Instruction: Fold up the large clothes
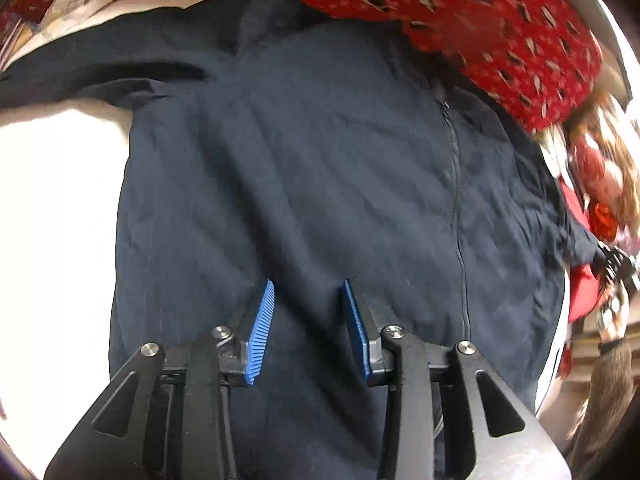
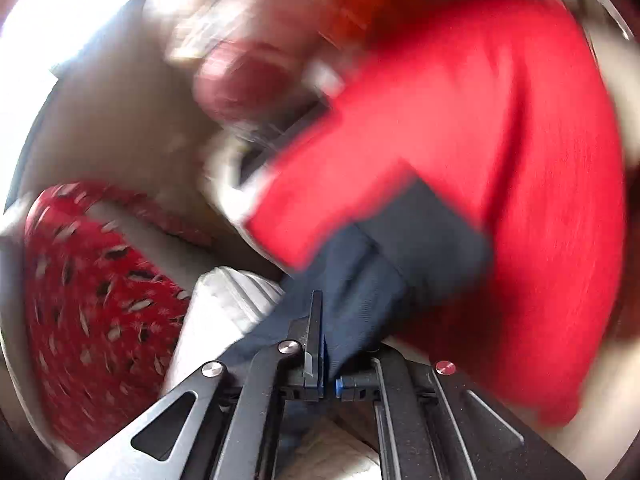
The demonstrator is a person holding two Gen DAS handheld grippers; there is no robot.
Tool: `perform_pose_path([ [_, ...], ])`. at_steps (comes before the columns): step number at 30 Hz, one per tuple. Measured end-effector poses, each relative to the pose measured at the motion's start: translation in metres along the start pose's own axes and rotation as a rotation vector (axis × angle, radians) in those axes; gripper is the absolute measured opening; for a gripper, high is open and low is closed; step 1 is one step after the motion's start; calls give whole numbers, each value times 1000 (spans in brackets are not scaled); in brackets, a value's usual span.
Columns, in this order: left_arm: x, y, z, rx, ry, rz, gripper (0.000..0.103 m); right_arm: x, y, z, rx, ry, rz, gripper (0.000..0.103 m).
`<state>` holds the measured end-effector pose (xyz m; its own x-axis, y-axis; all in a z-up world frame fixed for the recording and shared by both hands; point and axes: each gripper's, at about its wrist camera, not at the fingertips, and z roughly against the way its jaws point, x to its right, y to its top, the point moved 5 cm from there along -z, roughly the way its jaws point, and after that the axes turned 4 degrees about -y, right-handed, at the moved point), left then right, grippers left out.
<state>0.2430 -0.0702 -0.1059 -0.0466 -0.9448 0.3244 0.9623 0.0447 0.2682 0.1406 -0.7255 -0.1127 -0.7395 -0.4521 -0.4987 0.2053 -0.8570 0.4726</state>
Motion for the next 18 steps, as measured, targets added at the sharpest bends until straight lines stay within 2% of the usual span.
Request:
perform_pose_path([
  [3, -4, 6, 0, 7, -39, 28, 33, -56, -11, 28, 35, 59, 160, 1],
  [7, -12, 10, 9, -5, -94, 58, 33, -148, -56, 56, -28, 223, 318, 2],
  [10, -21, 15, 21, -5, -125, 80, 33, -214, -116, 72, -113, 324, 425, 2],
  [12, -30, 21, 34, 10, -120, 83, 33, -251, -158, 76, -170, 357, 497, 2],
  [18, -63, 40, 77, 67, -177, 120, 33, -326, -282, 75, -339, 399, 635, 2],
])
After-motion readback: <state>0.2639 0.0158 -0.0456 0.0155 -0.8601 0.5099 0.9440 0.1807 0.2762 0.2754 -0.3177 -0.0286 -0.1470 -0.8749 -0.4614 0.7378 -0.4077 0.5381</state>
